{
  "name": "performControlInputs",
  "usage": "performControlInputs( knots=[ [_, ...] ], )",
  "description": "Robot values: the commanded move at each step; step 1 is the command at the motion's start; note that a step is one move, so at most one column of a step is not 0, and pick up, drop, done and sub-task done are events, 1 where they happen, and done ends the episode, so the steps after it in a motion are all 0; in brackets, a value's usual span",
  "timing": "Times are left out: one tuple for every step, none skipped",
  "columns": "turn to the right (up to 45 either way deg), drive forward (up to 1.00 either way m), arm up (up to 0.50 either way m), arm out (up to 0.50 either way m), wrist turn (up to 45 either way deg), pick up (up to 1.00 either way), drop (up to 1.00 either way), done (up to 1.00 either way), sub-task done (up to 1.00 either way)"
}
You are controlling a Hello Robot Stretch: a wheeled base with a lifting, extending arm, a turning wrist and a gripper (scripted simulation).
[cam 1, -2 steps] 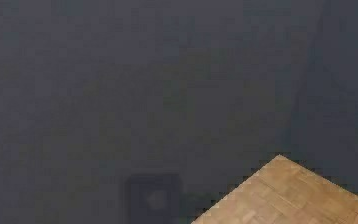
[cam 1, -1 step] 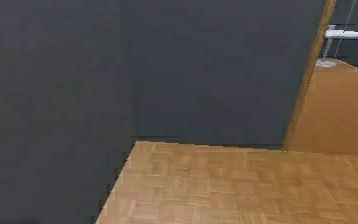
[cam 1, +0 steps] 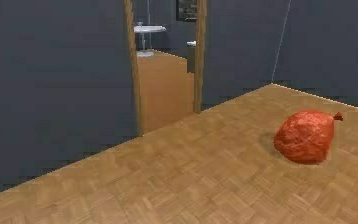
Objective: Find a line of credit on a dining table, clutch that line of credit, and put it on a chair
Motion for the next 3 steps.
performControlInputs(
  knots=[
    [33.0,0.00,0.00,0.00,0.0,0.00,0.00,0.00,0.00],
    [0.0,0.00,0.00,0.48,0.0,0.00,0.00,0.00,0.00],
    [0.0,0.00,0.00,0.00,45.0,0.00,0.00,0.00,0.00]
  ],
)
